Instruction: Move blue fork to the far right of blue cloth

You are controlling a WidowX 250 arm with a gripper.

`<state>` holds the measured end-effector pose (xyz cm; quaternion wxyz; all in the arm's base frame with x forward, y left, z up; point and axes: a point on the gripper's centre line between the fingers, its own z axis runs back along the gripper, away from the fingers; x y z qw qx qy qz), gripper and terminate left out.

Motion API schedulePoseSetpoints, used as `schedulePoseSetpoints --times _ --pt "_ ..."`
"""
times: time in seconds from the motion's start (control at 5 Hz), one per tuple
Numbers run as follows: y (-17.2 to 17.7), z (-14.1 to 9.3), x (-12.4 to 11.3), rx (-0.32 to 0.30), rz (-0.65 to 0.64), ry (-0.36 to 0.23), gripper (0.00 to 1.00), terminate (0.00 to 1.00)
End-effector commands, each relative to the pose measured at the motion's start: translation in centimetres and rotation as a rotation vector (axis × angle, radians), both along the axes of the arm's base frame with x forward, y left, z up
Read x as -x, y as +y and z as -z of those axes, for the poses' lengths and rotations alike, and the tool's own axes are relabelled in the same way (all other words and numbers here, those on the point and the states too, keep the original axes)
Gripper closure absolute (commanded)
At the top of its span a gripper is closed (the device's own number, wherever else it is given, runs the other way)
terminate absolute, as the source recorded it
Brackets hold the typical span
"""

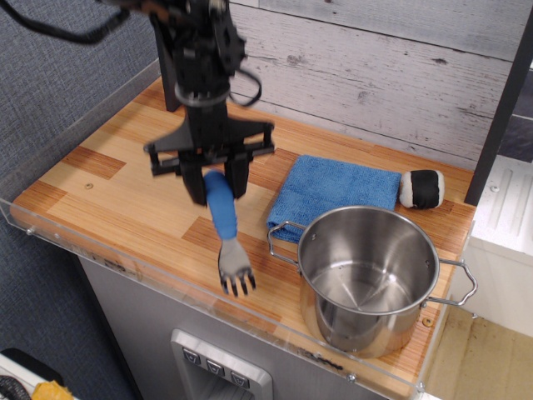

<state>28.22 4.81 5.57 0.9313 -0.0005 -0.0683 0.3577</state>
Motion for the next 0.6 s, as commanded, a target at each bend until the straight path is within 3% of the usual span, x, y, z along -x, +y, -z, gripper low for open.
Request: schedulePoseSetpoints --times 0.0,0.4 --pt "-0.6 -6.0 1.1 -0.018 0.064 -0.097 1.0 0.0" --pt "0.2 -12.3 2.0 -0.118 0.112 -0.155 1.0 0.0"
